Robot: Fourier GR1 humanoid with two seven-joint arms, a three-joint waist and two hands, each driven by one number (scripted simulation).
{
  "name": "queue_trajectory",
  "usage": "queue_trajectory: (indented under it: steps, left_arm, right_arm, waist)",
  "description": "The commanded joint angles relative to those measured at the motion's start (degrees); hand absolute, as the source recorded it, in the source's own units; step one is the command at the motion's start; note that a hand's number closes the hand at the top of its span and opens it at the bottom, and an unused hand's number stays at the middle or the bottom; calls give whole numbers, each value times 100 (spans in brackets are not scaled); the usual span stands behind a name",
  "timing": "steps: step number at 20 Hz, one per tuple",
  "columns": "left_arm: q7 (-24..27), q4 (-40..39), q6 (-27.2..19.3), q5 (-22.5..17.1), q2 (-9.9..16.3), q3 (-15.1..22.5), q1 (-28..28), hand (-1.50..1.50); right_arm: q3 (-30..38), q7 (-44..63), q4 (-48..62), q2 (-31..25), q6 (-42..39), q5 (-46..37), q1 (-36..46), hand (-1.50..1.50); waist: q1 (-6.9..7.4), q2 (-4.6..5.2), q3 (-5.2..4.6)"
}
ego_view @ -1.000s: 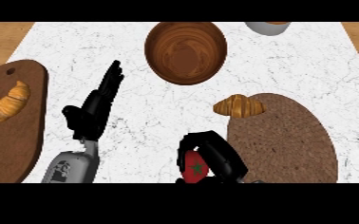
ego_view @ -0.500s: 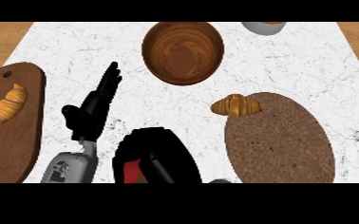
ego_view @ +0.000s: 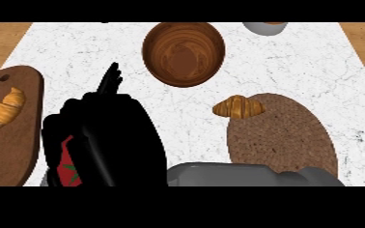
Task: Pick the tomato from the placemat and place it in the bowl
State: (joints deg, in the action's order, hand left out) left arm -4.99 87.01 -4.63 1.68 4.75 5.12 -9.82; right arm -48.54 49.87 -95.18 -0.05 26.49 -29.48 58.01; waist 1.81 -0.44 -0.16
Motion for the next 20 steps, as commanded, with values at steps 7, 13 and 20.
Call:
queue_trajectory:
  steps: [7, 13, 20]
  left_arm:
    - [180, 8, -13, -2, -128, 36, 266, 0]
    - [-31, 371, 77, -64, 70, -105, 250, 0]
    - [122, 45, 113, -20, 31, -114, 96, 0]
  right_arm:
    - [1025, 854, 1854, 4, 110, 662, 2476, 150]
    - [1391, 38, 2899, -74, -329, 789, 2362, 150]
    - [1266, -595, 4499, -16, -664, 369, 2609, 150]
  waist:
    - [33, 44, 2]
    - [-57, 54, 10]
    - [-35, 80, 6]
